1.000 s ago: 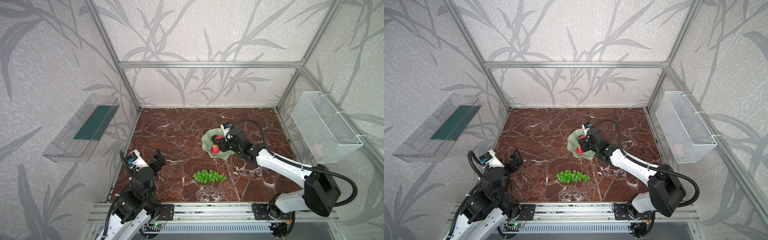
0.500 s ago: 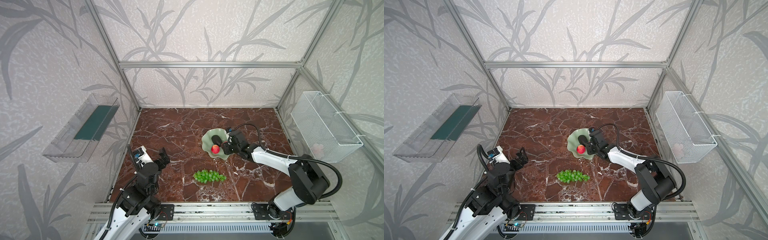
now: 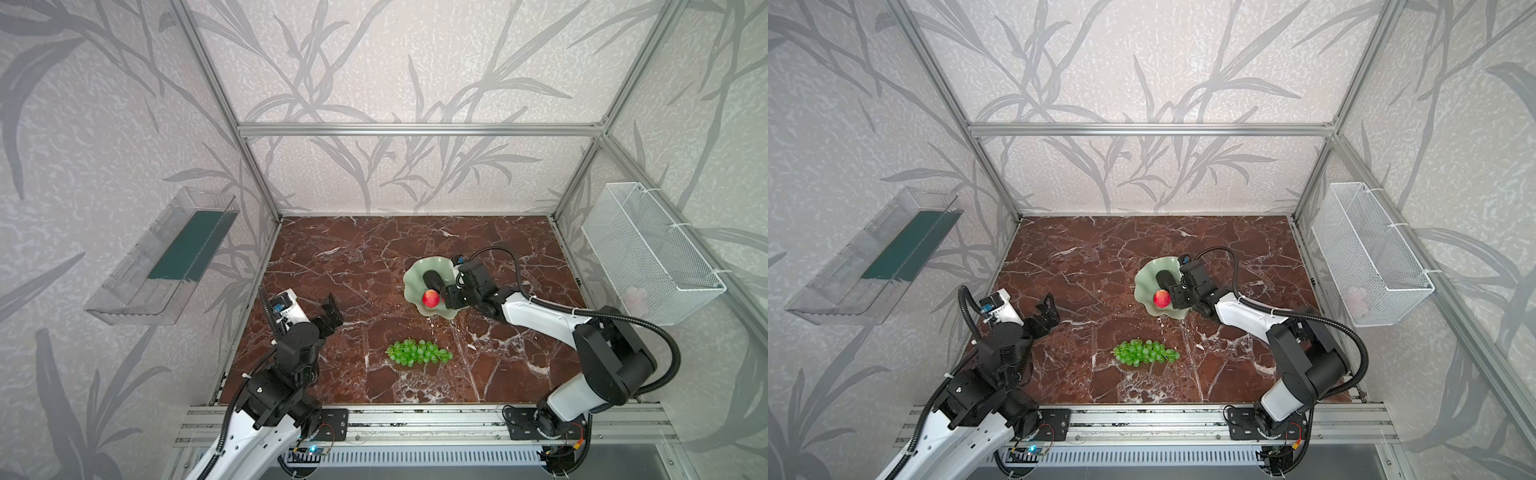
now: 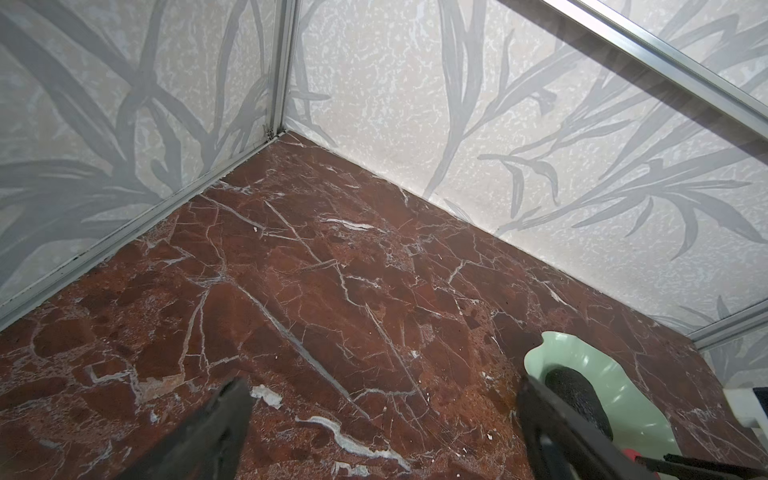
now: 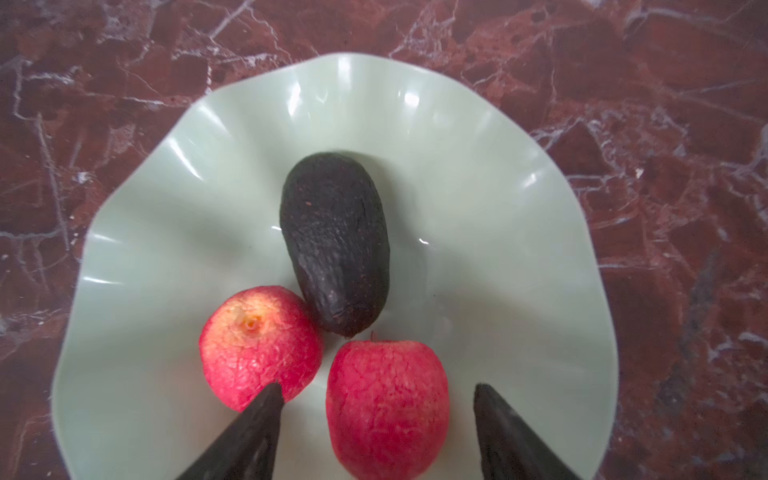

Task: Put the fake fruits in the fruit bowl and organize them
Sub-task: 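Place the second red apple into the bowl with the right gripper, then grasp the green grapes by the stem with the right gripper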

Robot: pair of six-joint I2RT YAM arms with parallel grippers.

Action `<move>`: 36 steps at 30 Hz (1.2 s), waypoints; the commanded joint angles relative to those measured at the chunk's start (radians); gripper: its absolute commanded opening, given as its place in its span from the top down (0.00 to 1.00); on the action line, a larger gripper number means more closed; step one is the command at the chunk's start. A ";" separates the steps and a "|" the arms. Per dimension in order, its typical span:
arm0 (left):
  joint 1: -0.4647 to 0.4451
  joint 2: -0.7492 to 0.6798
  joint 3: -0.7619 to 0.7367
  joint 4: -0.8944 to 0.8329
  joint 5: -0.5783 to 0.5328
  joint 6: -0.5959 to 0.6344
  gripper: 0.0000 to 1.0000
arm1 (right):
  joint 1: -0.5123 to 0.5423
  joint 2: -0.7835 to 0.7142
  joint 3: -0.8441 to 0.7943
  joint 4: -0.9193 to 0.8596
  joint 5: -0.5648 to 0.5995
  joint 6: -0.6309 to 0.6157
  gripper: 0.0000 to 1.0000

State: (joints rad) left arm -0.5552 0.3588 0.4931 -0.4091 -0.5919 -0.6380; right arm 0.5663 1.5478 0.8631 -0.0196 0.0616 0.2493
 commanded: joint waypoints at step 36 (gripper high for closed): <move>0.006 -0.002 0.006 0.035 -0.001 -0.002 0.00 | 0.332 0.076 -0.209 0.426 -0.533 -0.350 0.05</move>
State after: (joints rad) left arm -0.5552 0.3599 0.4931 -0.3874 -0.5777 -0.6388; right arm 0.8845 1.5959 0.6258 0.3748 -0.4793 -0.0837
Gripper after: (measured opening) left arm 0.994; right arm 0.955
